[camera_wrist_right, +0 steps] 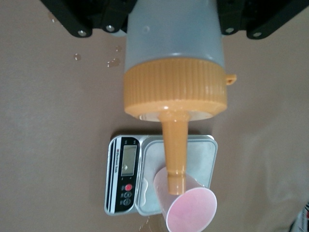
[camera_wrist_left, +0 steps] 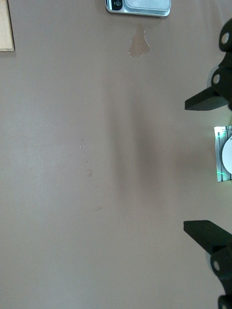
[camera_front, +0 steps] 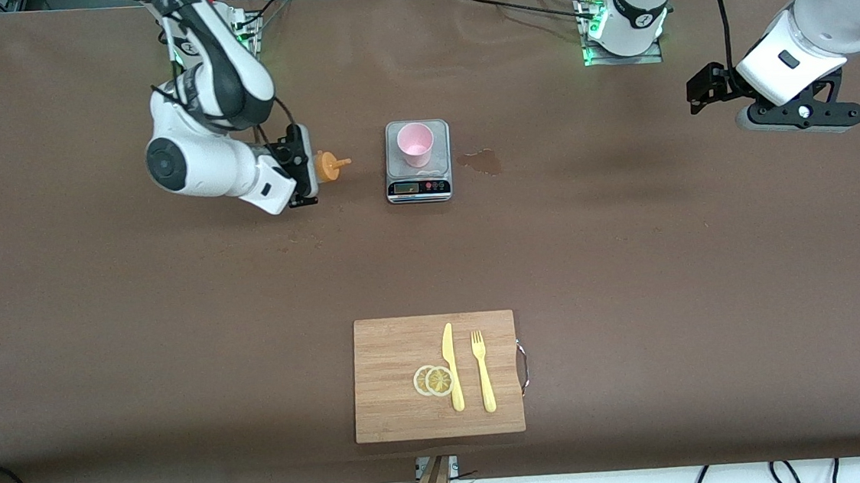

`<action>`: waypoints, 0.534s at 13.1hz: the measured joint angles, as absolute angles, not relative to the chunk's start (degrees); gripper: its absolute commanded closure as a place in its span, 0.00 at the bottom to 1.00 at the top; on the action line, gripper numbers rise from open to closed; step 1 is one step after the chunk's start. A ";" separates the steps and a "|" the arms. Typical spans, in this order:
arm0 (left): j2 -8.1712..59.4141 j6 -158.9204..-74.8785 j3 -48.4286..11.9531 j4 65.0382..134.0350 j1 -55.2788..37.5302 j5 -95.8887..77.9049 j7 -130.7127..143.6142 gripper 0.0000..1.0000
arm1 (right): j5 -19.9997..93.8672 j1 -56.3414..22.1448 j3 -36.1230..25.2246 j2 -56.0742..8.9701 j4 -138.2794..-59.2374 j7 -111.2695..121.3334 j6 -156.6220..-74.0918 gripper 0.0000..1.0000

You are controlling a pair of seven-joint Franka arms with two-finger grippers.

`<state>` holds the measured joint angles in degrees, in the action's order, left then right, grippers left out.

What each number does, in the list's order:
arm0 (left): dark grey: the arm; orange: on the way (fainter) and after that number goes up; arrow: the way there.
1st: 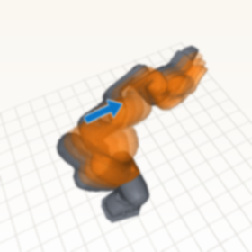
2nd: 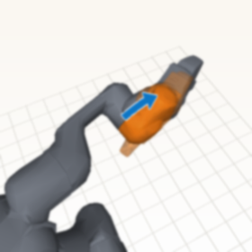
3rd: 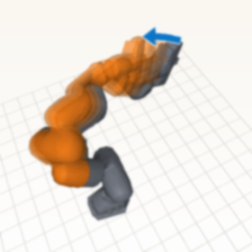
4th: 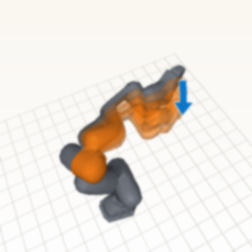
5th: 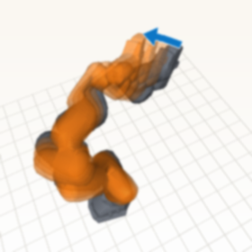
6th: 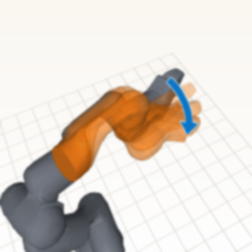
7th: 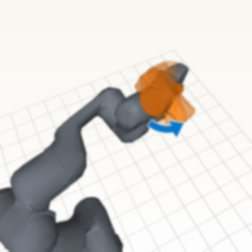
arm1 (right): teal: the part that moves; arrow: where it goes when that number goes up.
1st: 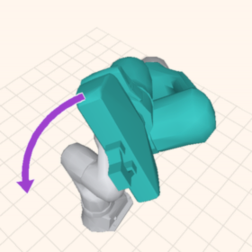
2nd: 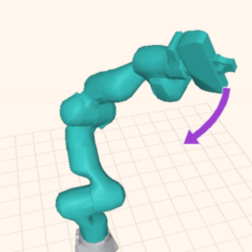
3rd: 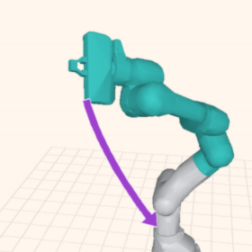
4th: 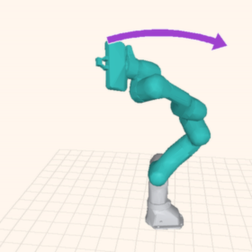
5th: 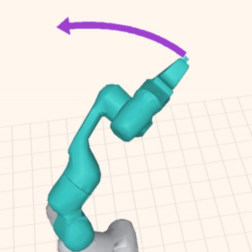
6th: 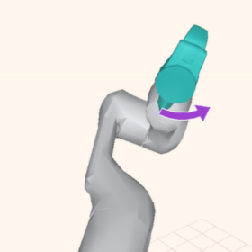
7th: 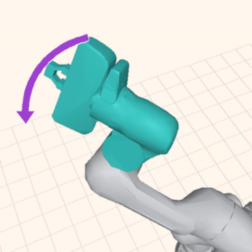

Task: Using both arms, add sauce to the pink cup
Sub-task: 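Lift and carry the squeeze bottle with the right gripper toward the cup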

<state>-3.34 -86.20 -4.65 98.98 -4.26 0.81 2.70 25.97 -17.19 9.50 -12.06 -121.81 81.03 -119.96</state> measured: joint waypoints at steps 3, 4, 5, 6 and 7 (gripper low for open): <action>-3.34 -86.19 -4.65 98.98 -4.25 0.81 2.70 0.00 | 22.09 -19.69 11.10 -12.06 -121.92 73.20 -121.00 0.99; -3.34 -86.18 -4.64 98.98 -4.25 0.81 2.70 0.00 | 20.92 -20.46 11.55 -12.06 -121.97 70.88 -121.14 0.99; -3.34 -86.18 -4.65 98.98 -4.25 0.81 2.70 0.00 | 20.09 -20.90 12.13 -12.06 -122.06 69.11 -121.20 0.99; -3.34 -86.18 -4.65 98.98 -4.25 0.81 2.70 0.00 | 19.23 -21.15 12.70 -12.06 -122.14 67.58 -121.23 0.99; -3.34 -86.18 -4.65 98.98 -4.25 0.81 2.70 0.00 | 18.39 -21.24 13.20 -12.06 -122.19 66.40 -121.24 0.99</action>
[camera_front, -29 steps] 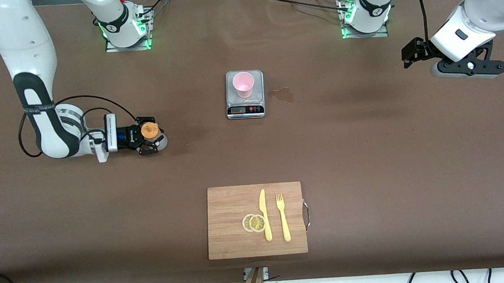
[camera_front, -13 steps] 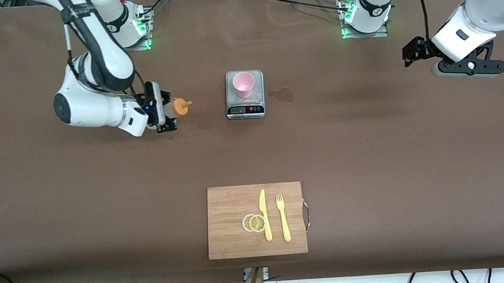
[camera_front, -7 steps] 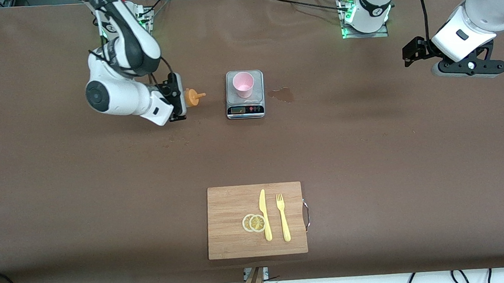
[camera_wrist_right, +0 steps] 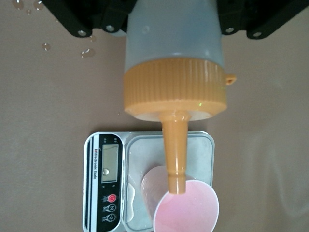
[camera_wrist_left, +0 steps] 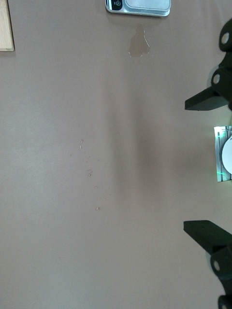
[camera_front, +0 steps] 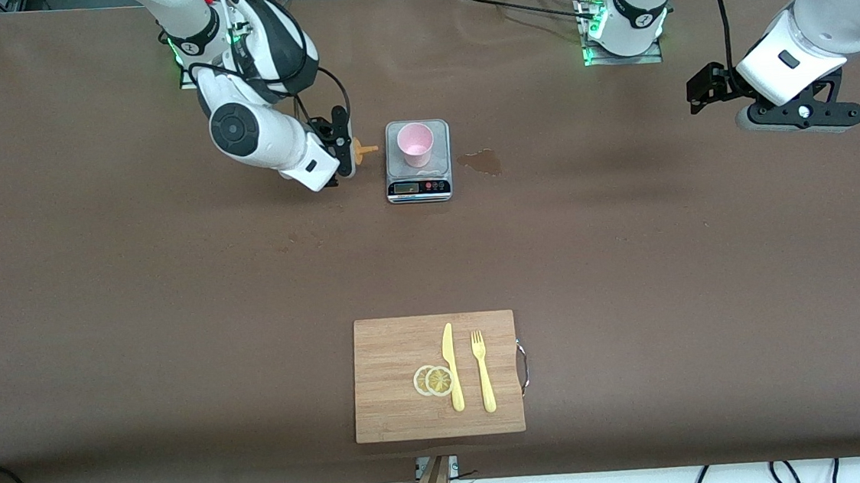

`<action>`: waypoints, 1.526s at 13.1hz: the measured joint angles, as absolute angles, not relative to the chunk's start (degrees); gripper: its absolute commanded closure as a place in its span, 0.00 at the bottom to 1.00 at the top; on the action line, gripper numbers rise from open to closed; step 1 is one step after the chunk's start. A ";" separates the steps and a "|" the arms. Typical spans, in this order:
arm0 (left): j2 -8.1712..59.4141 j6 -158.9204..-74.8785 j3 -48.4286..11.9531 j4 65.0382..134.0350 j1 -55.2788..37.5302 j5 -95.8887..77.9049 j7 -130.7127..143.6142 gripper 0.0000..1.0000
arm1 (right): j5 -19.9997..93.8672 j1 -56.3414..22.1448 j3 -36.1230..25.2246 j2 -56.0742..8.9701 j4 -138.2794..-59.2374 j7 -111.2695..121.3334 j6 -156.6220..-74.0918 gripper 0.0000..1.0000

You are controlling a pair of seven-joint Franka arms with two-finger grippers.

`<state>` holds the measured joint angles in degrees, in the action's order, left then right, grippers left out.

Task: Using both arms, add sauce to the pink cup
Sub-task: 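Lift and carry the squeeze bottle with the right gripper toward the cup, then tilt the bottle nozzle over the pink cup and squeeze sauce in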

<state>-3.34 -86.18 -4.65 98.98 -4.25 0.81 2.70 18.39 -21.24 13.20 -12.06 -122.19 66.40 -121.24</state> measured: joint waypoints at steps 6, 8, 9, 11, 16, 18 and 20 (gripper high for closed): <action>-3.34 -86.17 -4.65 98.98 -4.25 0.81 2.70 0.00 | 12.74 -23.53 13.96 -12.74 -122.40 59.15 -121.24 0.99; -3.34 -86.17 -4.65 98.98 -4.25 0.81 2.70 0.00 | 12.09 -24.64 13.99 -13.32 -122.41 58.01 -121.28 0.99; -3.34 -86.17 -4.65 98.98 -4.25 0.81 2.70 0.00 | 11.55 -25.25 14.00 -13.65 -122.39 57.12 -121.43 0.99; -3.34 -86.17 -4.64 98.98 -4.25 0.81 2.70 0.00 | 10.32 -26.35 14.02 -14.37 -122.21 54.97 -121.87 0.99; -3.34 -86.17 -4.64 98.98 -4.25 0.81 2.70 0.00 | 6.97 -28.99 14.08 -15.46 -120.61 50.71 -121.73 0.99; -3.34 -86.17 -4.65 98.98 -4.25 0.81 2.70 0.00 | 5.58 -29.51 14.08 -15.87 -118.90 49.62 -119.87 0.99; -3.34 -86.17 -4.65 98.98 -4.25 0.81 2.70 0.00 | 3.52 -29.88 14.09 -16.41 -116.35 47.85 -117.04 0.99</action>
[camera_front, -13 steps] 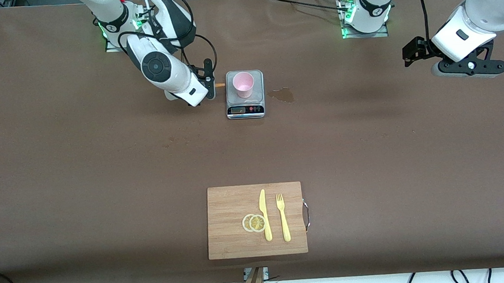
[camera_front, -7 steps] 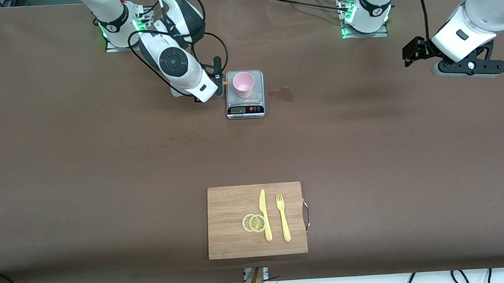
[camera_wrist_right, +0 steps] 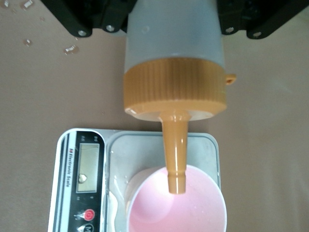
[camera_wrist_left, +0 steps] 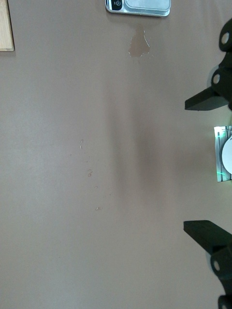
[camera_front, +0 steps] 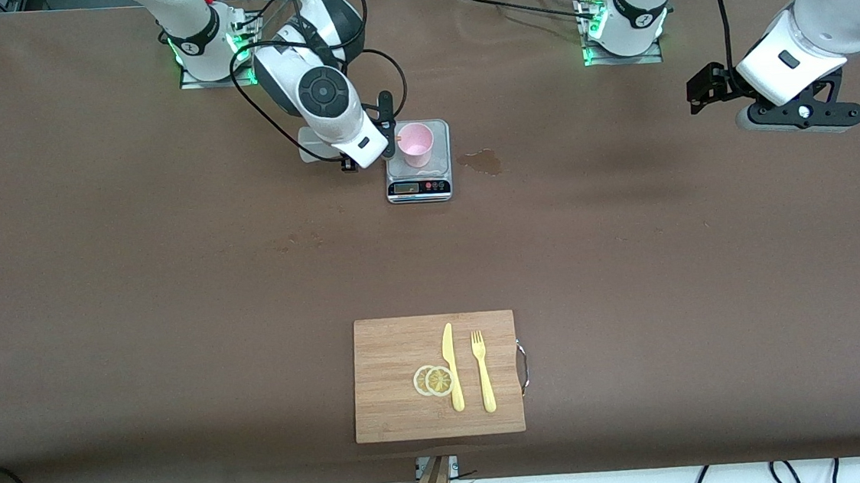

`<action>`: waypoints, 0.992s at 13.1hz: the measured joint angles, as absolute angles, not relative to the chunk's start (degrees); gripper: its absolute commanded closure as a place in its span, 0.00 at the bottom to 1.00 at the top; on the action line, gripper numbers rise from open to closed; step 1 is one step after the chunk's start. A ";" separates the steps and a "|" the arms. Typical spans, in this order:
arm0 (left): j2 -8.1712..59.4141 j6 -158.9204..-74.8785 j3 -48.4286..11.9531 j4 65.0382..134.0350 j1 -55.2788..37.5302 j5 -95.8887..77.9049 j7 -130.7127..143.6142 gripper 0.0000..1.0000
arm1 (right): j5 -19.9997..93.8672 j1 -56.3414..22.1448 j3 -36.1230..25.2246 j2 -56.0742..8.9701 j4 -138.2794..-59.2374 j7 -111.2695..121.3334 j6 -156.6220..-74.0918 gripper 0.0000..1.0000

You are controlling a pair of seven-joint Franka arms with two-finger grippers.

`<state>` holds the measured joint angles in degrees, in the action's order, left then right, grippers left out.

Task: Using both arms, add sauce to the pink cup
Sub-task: 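Tilt the bottle nozzle over the pink cup and squeeze sauce in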

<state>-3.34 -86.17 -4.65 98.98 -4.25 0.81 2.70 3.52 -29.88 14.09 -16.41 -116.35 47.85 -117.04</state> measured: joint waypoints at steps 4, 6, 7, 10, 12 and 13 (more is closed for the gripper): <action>-3.34 -86.17 -4.64 98.98 -4.25 0.81 2.70 0.00 | 0.27 -31.35 14.09 -17.77 -114.09 45.28 -115.10 0.99; -3.34 -86.17 -4.64 98.98 -4.24 0.81 2.70 0.00 | -1.70 -31.83 14.09 -18.45 -113.48 44.74 -114.04 0.99; -3.34 -86.17 -4.65 98.98 -4.25 0.81 2.70 0.00 | -2.93 -32.12 14.09 -18.85 -112.63 44.09 -112.78 0.99; -3.34 -86.17 -4.64 98.98 -4.24 0.81 2.70 0.00 | -4.87 -32.70 14.09 -19.72 -110.10 42.49 -110.07 0.99; -3.34 -86.17 -4.65 98.98 -4.25 0.81 2.70 0.00 | -5.77 -33.13 14.09 -20.00 -109.67 42.30 -109.45 0.99; -3.34 -86.17 -4.65 98.98 -4.25 0.81 2.70 0.00 | -6.33 -33.47 14.10 -20.04 -109.60 41.91 -109.26 0.99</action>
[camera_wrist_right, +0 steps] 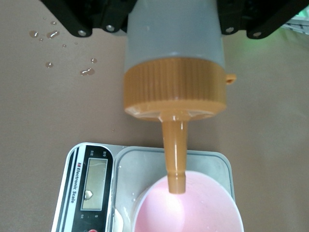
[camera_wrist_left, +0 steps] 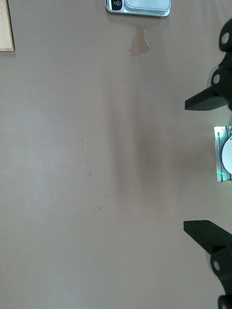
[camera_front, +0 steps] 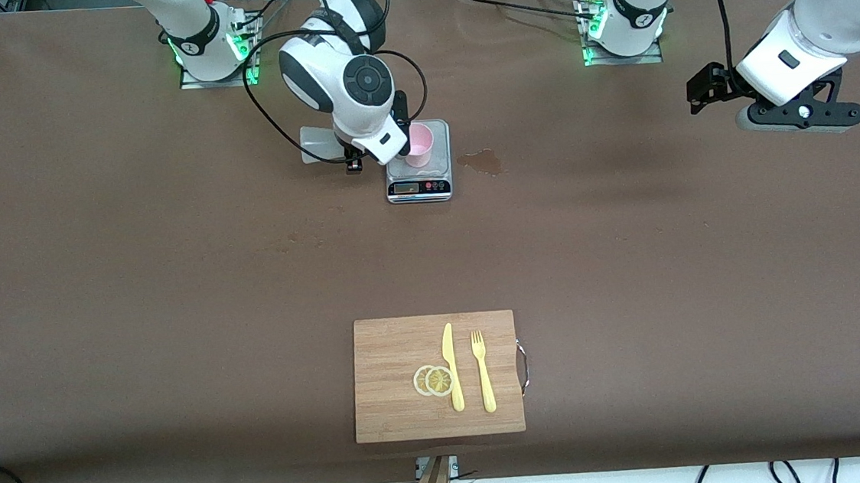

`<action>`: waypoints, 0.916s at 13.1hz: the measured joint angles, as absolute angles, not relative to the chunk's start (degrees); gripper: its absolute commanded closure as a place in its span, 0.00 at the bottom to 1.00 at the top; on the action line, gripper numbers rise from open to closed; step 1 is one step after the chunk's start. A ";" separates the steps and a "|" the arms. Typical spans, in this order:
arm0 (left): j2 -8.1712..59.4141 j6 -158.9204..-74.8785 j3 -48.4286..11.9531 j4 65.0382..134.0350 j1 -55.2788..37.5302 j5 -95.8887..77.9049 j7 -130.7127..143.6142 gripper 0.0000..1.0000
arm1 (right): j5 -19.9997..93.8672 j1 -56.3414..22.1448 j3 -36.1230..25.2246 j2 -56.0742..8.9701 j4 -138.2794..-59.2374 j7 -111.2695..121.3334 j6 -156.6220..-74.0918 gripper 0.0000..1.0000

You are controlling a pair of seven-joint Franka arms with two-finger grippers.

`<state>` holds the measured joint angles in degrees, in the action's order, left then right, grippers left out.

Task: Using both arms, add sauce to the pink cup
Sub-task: 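Tilt the bottle nozzle over the pink cup and squeeze sauce in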

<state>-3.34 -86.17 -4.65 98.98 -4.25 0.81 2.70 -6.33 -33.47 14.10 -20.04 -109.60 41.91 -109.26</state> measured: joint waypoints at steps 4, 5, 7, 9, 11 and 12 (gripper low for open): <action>-3.34 -86.17 -4.65 98.98 -4.25 0.81 2.70 0.00 | -9.19 -34.83 14.10 -20.51 -108.72 40.40 -107.29 0.99; -3.34 -86.17 -4.65 98.98 -4.24 0.81 2.70 0.00 | -9.74 -35.26 14.10 -20.91 -107.80 40.08 -106.35 0.99; -3.34 -86.17 -4.65 98.98 -4.24 0.81 2.70 0.00 | -10.29 -35.99 14.10 -21.55 -106.49 39.70 -105.42 0.99; -3.34 -86.17 -4.65 98.98 -4.24 0.81 2.70 0.00 | -10.99 -36.49 14.10 -21.83 -106.18 39.06 -105.09 0.99; -3.34 -86.17 -4.65 98.98 -4.24 0.81 2.70 0.00 | -11.69 -36.75 14.10 -21.91 -106.07 38.64 -104.64 0.99; -3.34 -86.17 -4.65 98.98 -4.24 0.81 2.70 0.00 | -12.11 -36.87 14.10 -21.91 -105.96 38.56 -104.37 0.99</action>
